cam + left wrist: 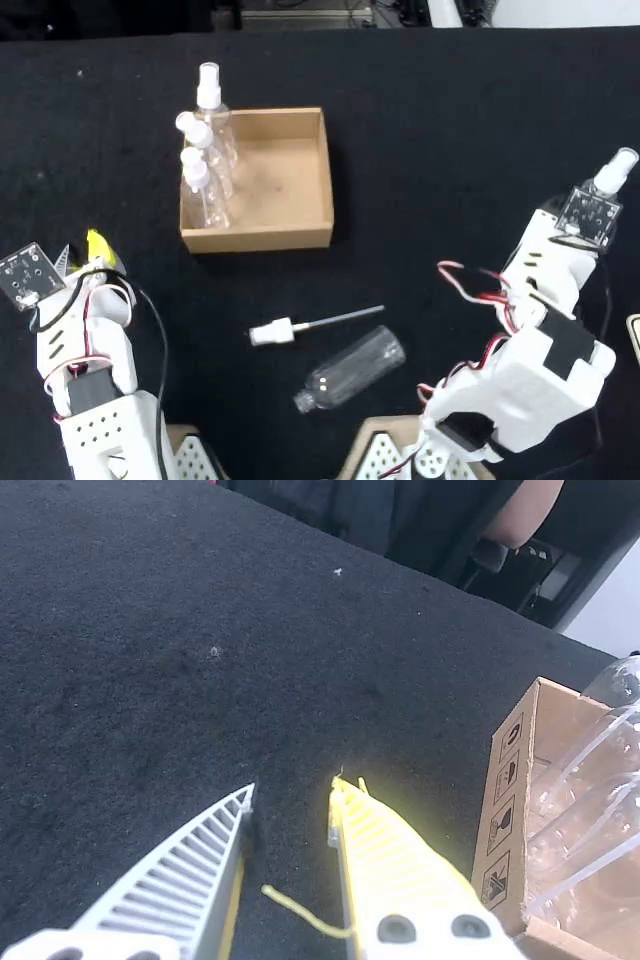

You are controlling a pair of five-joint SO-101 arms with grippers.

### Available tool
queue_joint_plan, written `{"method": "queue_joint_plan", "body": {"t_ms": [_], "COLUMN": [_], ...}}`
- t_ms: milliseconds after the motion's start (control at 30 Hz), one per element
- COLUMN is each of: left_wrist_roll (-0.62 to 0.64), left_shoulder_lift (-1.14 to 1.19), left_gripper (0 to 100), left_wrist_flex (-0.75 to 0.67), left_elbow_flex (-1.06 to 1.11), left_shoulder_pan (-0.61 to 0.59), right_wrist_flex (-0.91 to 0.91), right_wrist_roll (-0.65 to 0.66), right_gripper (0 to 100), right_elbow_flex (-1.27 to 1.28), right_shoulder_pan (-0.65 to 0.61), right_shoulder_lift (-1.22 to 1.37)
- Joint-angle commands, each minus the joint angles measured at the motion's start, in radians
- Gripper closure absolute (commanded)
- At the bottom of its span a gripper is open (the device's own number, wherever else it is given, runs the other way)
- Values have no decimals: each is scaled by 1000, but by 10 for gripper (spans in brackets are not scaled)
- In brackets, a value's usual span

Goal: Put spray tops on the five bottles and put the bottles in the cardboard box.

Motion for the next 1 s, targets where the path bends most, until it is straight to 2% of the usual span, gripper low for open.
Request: {"method": "queue_joint_plan", "body": {"t_ms": [0, 233, 667, 967], "left_wrist_roll": [-5, -5, -5, -5], "left_shoulder_lift": [-17, -17, -17, -17], "left_gripper": [898, 898, 898, 898], "left_wrist_flex": [-5, -5, -5, -5], "left_elbow_flex": [24, 24, 24, 24], "left_shoulder_pan": [1, 1, 1, 1], "right_wrist_flex": [-31, -31, -31, 18], "right_wrist_roll": [2, 2, 2, 0], "right_gripper": [841, 691, 684, 684], "right_elbow_flex": [2, 7, -41, 30], "right_shoulder_pan": [17, 11, 15, -9], "right_shoulder_lift": [-16, -16, -19, -170]}}
